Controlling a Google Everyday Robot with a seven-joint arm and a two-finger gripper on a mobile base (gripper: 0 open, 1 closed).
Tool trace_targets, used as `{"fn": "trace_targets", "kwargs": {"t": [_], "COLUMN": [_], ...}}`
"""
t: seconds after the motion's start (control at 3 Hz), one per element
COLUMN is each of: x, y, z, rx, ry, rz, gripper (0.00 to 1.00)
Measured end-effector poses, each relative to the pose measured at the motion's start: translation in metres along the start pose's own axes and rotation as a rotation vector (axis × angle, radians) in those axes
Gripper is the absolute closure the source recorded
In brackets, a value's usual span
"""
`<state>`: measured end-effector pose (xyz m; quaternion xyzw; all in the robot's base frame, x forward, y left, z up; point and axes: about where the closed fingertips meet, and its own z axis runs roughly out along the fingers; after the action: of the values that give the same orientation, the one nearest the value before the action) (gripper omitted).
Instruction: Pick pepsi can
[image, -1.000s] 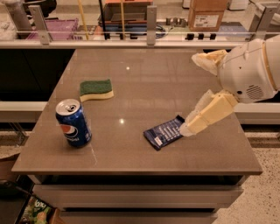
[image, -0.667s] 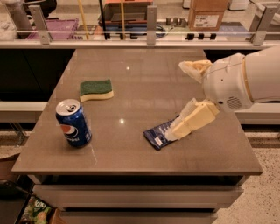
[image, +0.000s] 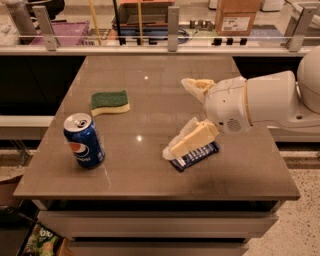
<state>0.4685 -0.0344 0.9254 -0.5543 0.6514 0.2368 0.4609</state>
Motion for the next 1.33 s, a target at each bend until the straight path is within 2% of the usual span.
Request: {"fn": "trace_targets", "kwargs": {"t": [0.67, 1.0, 1.33], "x": [-0.014, -0.023, -0.03], "y": [0.01, 0.016, 0.019], "z": [0.047, 0.065, 0.083], "rx": [-0.082, -0.099, -0.104], "ry": [-0.154, -0.236, -0.287], "rz": [0.028, 0.035, 0.058], "gripper": [0.0, 0.0, 0.0]}}
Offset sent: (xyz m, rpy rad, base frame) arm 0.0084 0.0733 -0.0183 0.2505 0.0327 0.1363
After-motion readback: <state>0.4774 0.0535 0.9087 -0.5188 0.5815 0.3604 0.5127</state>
